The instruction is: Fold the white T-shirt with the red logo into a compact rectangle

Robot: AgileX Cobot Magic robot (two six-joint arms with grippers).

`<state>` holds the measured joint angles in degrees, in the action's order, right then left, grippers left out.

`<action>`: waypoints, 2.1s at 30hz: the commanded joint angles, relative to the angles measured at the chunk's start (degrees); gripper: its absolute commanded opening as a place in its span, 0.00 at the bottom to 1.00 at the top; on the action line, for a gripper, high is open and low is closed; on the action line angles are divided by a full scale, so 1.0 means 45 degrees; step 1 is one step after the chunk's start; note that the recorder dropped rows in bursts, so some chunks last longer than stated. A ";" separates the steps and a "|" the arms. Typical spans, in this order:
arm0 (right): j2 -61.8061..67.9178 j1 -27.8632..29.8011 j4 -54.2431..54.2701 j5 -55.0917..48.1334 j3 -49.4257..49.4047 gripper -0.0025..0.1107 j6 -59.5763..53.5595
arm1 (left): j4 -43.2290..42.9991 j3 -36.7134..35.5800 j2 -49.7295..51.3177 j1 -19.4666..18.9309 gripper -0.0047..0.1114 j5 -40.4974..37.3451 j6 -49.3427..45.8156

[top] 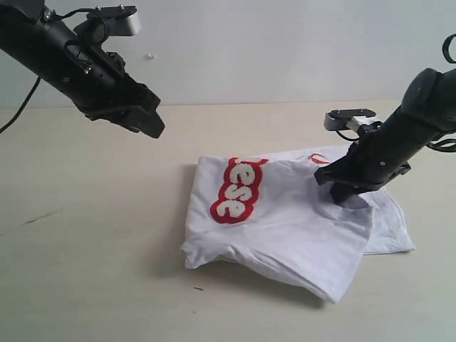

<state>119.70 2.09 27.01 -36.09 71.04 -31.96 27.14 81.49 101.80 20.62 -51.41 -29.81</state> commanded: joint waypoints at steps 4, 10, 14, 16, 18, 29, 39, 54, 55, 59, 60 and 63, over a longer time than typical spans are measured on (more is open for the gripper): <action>-0.1196 -0.0099 -0.0214 -0.1905 0.1070 0.02 -0.0056 | 0.0097 -0.0047 -0.0037 -0.0013 0.41 0.0275 -0.0008; -0.2950 -0.0155 -0.3497 -0.3345 0.2204 0.02 0.2573 | 0.0097 -0.0047 -0.0037 -0.0013 0.41 0.0343 -0.0008; -0.3916 -0.0155 -0.5703 -0.4027 0.2731 0.02 0.3671 | 0.0097 -0.0047 -0.0037 -0.0013 0.41 0.0370 -0.0008; -0.4165 -0.0155 -0.7303 -0.3830 0.2731 0.02 0.4634 | 0.0097 -0.0047 -0.0037 -0.0013 0.41 0.0370 -0.0008; -0.4130 -0.0155 -0.8937 -0.3800 0.2731 0.02 0.5368 | 0.0097 -0.0047 -0.0037 -0.0013 0.41 0.0370 -0.0008; -0.1223 -0.0129 -2.1570 -0.5055 0.2731 0.02 1.3147 | -0.0179 -0.0047 -0.0037 -0.0013 0.41 0.0435 -0.0008; 0.0661 0.1545 -2.4916 -0.5347 0.3225 0.10 1.5792 | -0.0305 -0.0047 -0.0037 -0.0013 0.41 0.0393 0.0067; 0.1879 0.2752 -2.0777 -0.5281 0.6519 0.41 1.3254 | -0.0202 -0.0047 -0.0037 -0.0013 0.41 -0.0106 0.0095; 0.1879 0.2933 -1.8352 -0.4182 0.6519 0.38 1.1186 | -0.0202 -0.0047 -0.0037 -0.0013 0.41 -0.0106 0.0095; 0.1899 0.3400 -1.4916 -0.3008 0.6925 0.37 0.9360 | -0.0225 -0.0047 -0.0037 -0.0013 0.41 -0.0135 0.0095; 0.1899 0.3473 -1.4790 -0.3112 0.7166 0.37 0.9337 | -0.0225 -0.0047 -0.0037 -0.0013 0.41 -0.0135 0.0095; 0.1899 0.3690 -1.4790 -0.3761 0.7894 0.37 0.9115 | -0.0225 -0.0047 -0.0037 -0.0013 0.41 -0.0135 0.0095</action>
<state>128.93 17.52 -40.65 -51.57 103.78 10.70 25.52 81.49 101.80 20.62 -51.99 -29.60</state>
